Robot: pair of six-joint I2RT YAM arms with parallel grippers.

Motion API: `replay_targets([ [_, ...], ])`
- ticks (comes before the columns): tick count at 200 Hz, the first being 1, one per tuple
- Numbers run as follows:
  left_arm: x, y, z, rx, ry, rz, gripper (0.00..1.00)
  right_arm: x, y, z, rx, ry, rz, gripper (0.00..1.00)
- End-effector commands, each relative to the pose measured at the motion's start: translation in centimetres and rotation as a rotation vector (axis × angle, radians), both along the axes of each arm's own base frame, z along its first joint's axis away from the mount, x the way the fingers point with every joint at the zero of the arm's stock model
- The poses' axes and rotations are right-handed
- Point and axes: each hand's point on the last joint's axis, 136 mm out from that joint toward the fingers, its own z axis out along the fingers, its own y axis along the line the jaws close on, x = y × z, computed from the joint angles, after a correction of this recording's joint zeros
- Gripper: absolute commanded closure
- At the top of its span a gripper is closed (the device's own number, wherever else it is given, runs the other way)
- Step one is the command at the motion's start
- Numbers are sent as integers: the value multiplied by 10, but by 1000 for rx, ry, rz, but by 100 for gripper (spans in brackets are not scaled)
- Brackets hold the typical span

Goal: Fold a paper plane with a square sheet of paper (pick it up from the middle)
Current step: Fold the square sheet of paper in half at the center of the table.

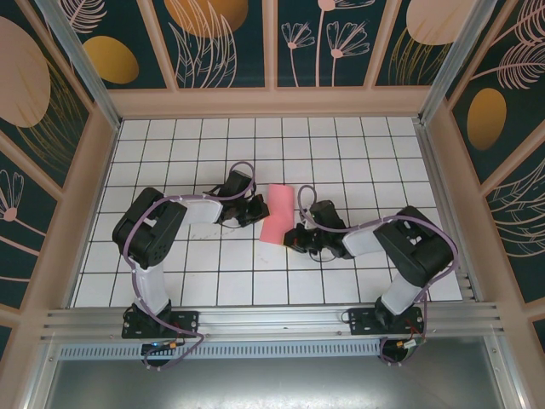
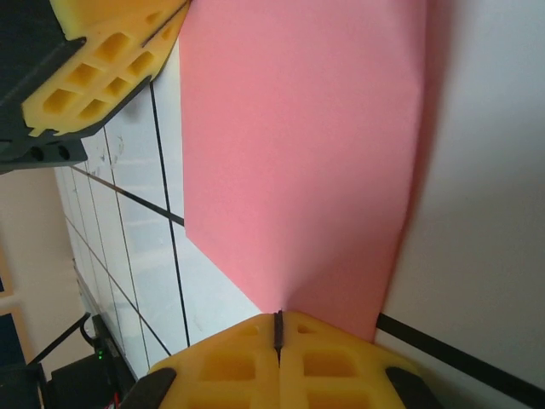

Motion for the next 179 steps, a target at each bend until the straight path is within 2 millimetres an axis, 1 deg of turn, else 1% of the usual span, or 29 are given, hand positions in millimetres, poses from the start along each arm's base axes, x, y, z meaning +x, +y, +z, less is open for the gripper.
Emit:
replay_targets([
  [1, -21, 17, -37, 113, 98, -5, 100, -13, -9, -18, -49, 40, 1, 99],
  [12, -21, 17, -37, 115, 100, -7, 100, -9, -6, -9, -37, 21, 1, 99],
  [24, -22, 18, -38, 117, 101, -9, 100, 1, -2, 8, -28, -24, -1, 98],
  [30, -22, 18, -38, 119, 102, -7, 100, 9, 1, 19, -26, -59, -5, 99],
  [50, -24, 20, -40, 123, 105, -8, 100, 36, 1, 47, -6, -140, -39, 98],
  [71, -25, 21, -41, 126, 107, -6, 100, 65, -8, 66, 49, -186, -97, 99],
  [78, -25, 21, -42, 126, 109, -7, 100, 68, -5, 70, 65, -199, -94, 98],
  [80, -25, 21, -42, 127, 108, -7, 100, 69, -4, 70, 68, -199, -93, 98],
  [83, -25, 21, -42, 127, 110, -5, 100, 78, -12, 71, 70, -204, -119, 98],
  [90, -25, 21, -41, 125, 106, -6, 100, 86, -14, 72, 77, -212, -123, 99],
  [113, -25, 20, -43, 126, 111, -7, 100, 97, -12, 69, 77, -211, -109, 98],
  [146, -24, 20, -42, 126, 108, -9, 100, 100, -9, 54, 56, -185, -89, 98],
  [179, -25, 21, -44, 128, 112, -10, 100, 98, -11, 35, 27, -150, -94, 98],
])
